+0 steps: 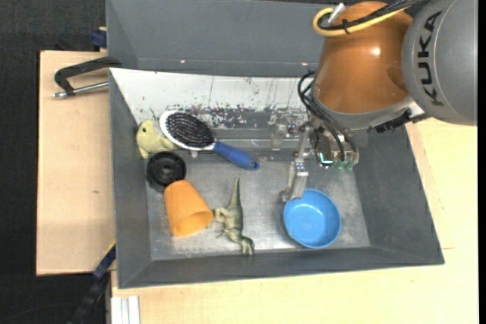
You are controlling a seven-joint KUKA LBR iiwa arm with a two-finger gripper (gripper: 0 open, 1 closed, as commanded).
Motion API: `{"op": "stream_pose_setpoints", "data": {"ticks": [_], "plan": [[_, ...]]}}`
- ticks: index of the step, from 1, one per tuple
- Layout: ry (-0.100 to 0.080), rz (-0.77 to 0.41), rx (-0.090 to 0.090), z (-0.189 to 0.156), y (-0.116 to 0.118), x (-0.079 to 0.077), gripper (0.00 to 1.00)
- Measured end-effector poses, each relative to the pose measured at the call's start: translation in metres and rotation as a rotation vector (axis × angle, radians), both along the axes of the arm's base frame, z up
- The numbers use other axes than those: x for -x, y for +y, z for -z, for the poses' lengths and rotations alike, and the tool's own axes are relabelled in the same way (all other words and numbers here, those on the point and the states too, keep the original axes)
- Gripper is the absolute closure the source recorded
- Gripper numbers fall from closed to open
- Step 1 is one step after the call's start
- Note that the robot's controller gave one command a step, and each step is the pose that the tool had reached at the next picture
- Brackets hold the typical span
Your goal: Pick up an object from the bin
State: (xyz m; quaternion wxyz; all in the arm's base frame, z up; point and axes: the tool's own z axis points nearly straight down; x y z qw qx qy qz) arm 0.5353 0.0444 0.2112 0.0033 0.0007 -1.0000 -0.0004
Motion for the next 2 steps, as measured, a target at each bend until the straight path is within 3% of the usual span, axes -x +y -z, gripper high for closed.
{"op": "stream_pose_setpoints", "data": {"ticks": [1,2], "plan": [[-0.011,-0.349,-0.002,0.099,0.059,-0.065,0.0],[-0.01,-0.309,-0.001,0.071,0.114,-0.059,0.0]]}}
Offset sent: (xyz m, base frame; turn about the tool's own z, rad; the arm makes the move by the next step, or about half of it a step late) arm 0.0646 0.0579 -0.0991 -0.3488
